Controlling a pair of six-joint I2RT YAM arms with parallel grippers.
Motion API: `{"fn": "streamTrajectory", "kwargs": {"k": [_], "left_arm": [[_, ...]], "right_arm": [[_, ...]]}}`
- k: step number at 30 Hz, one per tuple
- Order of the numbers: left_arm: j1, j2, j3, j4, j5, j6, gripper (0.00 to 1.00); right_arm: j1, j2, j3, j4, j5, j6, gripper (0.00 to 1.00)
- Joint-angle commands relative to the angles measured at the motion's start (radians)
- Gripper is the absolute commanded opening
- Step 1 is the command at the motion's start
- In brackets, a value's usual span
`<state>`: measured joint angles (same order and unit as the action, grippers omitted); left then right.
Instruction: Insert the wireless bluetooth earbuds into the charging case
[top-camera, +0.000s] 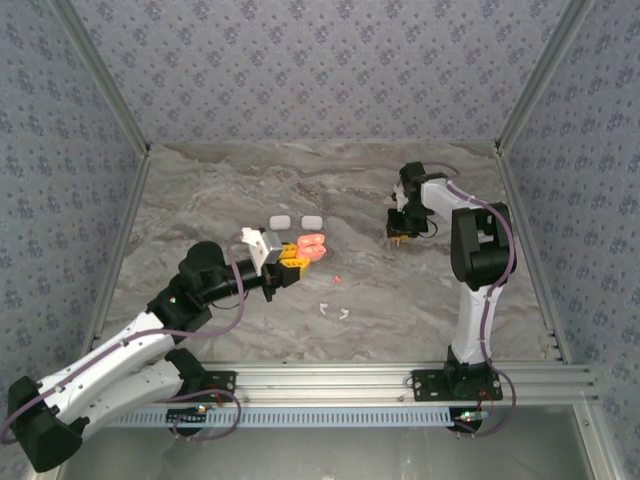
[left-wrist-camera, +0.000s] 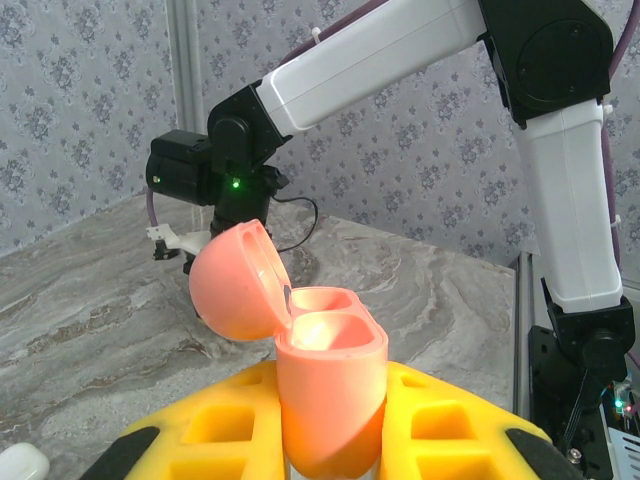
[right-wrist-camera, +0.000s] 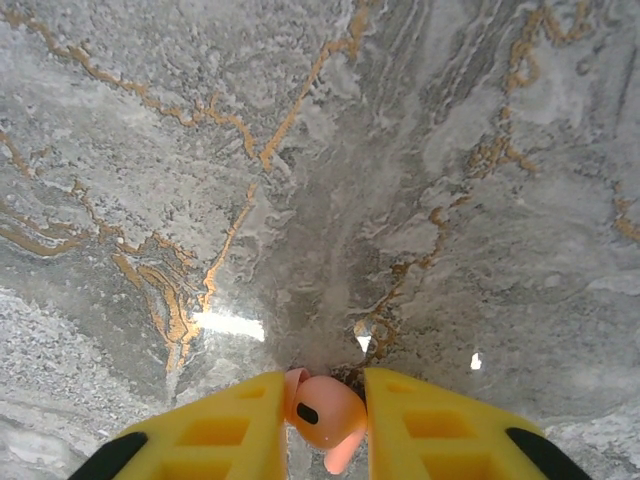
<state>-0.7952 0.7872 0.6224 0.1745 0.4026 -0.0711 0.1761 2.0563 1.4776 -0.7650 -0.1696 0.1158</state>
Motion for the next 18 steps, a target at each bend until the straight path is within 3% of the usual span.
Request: {"fn": "streamTrajectory", "kwargs": {"k": [1, 10, 18], "left_arm": [[-0.006, -0.002, 0.015, -0.005, -0.007, 0.01, 0.0], [-0.007, 0.003, 0.006, 0.007, -0.006, 0.004, 0.0], [-0.006, 0.047, -0.02, 0.124, 0.002, -0.065, 0.0]], "right_arm": [[-0.006, 0.026, -0.003, -0.005, -0.016, -0.002, 0.23], [-0.007, -0.159, -0.109, 0.072, -0.032, -0.008, 0.2], [0.014, -0.572, -0.353, 0.232, -0.131, 0.057, 0.2]]}}
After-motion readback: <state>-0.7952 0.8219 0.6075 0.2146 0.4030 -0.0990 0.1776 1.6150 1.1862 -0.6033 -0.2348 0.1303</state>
